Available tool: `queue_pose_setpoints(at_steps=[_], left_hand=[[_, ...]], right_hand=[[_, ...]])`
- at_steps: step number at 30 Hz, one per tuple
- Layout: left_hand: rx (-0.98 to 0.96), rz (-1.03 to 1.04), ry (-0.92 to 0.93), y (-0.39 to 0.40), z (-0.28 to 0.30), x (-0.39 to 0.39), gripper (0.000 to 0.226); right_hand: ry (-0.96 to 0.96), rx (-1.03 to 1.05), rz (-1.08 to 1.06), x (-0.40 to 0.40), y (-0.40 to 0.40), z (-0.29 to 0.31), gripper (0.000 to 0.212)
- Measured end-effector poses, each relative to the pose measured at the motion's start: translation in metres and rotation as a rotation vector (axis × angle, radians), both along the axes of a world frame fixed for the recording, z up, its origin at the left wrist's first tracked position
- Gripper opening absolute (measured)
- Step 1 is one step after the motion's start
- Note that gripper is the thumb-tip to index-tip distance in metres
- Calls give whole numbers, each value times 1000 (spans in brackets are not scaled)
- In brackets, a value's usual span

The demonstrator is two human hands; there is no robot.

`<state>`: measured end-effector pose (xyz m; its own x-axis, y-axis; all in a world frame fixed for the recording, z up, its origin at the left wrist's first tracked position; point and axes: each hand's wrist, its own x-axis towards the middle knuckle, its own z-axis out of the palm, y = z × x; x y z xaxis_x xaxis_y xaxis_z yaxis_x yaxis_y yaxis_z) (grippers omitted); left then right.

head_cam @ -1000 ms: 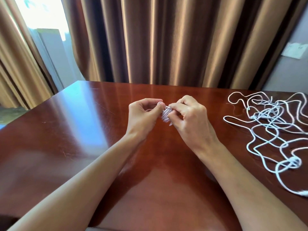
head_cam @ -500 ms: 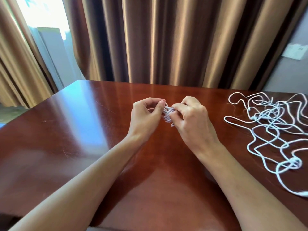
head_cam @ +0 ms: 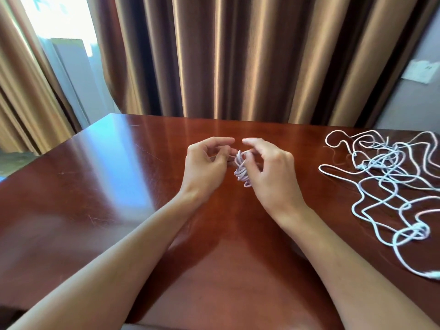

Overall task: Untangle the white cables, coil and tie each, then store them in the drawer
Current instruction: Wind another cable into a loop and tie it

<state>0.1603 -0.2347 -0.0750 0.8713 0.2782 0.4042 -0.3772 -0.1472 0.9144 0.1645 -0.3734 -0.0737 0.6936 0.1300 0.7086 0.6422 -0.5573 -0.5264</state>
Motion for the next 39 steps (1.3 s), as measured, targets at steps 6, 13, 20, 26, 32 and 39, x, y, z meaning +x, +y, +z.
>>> queue_pose_setpoints(at_steps=[6,13,20,26,32,39], left_hand=[[-313,-187,141,-4,3,-4,23],[-602,-307,230,-1,4,-2,20],[-476,-227,208,-3,5,-4,22],[136,28,-6,-3,-6,-1,6],[501,132,-146,-5,-4,-6,28],[595,148,-165,1,-4,1,29]], right_hand=[[455,590,129,6,0,-4,6],[836,923,338,3,2,4,0],[939,1084,387,2,3,3,7],[925,991,291,3,3,3,10],[865,777,394,-6,19,-7,26],[795,822,221,2,14,-2,15]])
